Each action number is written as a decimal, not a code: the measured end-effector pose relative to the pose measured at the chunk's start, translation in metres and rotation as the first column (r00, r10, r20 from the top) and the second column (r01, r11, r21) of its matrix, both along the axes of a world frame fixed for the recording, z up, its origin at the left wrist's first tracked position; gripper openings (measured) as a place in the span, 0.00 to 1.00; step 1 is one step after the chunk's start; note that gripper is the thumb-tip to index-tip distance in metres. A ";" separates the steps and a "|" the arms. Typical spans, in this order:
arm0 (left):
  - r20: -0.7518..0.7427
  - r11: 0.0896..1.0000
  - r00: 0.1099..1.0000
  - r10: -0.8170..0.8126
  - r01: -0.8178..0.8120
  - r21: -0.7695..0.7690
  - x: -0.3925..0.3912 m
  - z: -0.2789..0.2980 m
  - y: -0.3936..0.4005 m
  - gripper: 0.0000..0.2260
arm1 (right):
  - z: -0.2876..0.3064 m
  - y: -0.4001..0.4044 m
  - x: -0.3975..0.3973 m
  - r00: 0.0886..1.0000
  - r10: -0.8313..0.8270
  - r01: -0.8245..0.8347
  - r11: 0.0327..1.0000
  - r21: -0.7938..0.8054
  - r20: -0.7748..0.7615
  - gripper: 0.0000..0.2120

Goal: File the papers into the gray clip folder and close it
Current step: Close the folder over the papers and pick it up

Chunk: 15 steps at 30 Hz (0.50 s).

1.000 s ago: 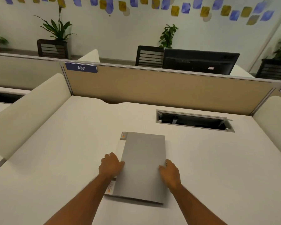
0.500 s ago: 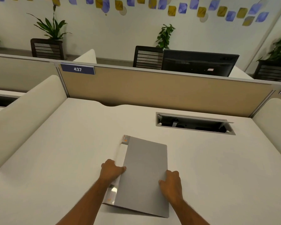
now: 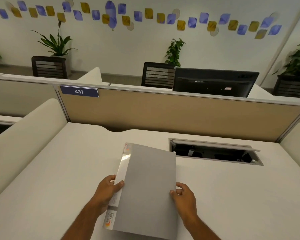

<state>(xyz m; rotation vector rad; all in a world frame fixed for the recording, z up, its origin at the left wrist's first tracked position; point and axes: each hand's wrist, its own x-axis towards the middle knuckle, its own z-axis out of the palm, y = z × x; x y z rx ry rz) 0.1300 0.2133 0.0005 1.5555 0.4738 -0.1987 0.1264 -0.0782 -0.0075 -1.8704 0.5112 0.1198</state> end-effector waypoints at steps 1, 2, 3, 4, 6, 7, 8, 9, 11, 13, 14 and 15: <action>0.007 1.000 1.000 0.010 -0.010 -0.007 0.012 0.002 0.004 0.16 | 0.003 0.004 0.013 1.000 0.009 -0.009 1.000 0.020 0.005 0.17; 0.018 1.000 1.000 0.019 -0.019 -0.005 0.025 0.004 0.008 0.16 | 0.006 0.009 0.026 1.000 0.018 -0.019 0.999 0.031 0.013 0.17; 0.031 1.000 0.999 0.024 -0.024 0.010 0.038 0.006 0.010 0.16 | 0.009 0.014 0.040 0.999 0.027 -0.028 0.999 0.030 0.024 0.17; 0.046 0.999 0.999 0.024 -0.025 0.031 0.051 0.007 0.012 0.15 | 0.012 0.018 0.053 0.999 0.035 -0.036 0.999 0.019 0.036 0.18; 0.072 0.997 0.997 0.017 -0.023 0.080 0.075 0.008 0.015 0.15 | 0.014 0.026 0.078 0.997 0.054 -0.054 0.998 -0.020 0.049 0.20; 0.081 0.994 0.997 0.015 -0.024 0.105 0.086 0.007 0.015 0.14 | 0.014 0.029 0.090 0.997 0.067 -0.065 0.997 -0.043 0.049 0.22; 0.088 0.991 0.996 0.016 -0.028 0.131 0.096 0.006 0.015 0.14 | 0.014 0.032 0.101 0.996 0.081 -0.078 0.995 -0.067 0.047 0.24; 0.095 0.987 0.995 0.020 -0.035 0.157 0.105 0.005 0.015 0.13 | 0.013 0.034 0.111 0.995 0.092 -0.088 0.992 -0.087 0.042 0.26; 0.128 0.977 0.991 0.027 -0.054 0.207 0.120 -0.001 0.015 0.12 | 0.012 0.038 0.127 0.994 0.103 -0.099 0.988 -0.119 0.034 0.30; 0.171 0.965 0.985 0.014 -0.058 0.257 0.131 -0.007 0.013 0.12 | 0.010 0.043 0.139 0.993 0.111 -0.106 0.983 -0.150 0.029 0.30; 0.184 0.957 0.983 0.007 -0.060 0.284 0.136 -0.012 0.013 0.12 | 0.008 0.045 0.144 0.993 0.118 -0.112 0.979 -0.168 0.030 0.29; 0.189 0.946 0.982 0.000 -0.061 0.319 0.141 -0.016 0.013 0.12 | 0.006 0.047 0.148 0.991 0.134 -0.126 0.973 -0.192 0.027 0.28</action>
